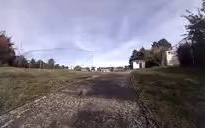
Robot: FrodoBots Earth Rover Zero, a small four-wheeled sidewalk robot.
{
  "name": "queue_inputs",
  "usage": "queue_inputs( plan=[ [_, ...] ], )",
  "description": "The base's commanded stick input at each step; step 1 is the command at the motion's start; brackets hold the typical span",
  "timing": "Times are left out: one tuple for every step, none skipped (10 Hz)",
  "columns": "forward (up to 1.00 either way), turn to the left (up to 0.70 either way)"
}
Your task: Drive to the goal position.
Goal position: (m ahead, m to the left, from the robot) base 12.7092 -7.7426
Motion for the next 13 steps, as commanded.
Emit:
queue_inputs(
  plan=[
    [0.0, 0.0],
    [0.0, 0.0],
    [0.0, 0.0],
    [0.0, 0.0],
    [0.06, 0.0],
    [0.31, 0.0],
    [0.56, 0.0],
    [0.81, 0.0],
    [0.85, 0.0],
    [0.85, 0.0],
    [0.85, 0.0],
    [0.85, 0.0],
    [0.85, 0.0]
  ],
)
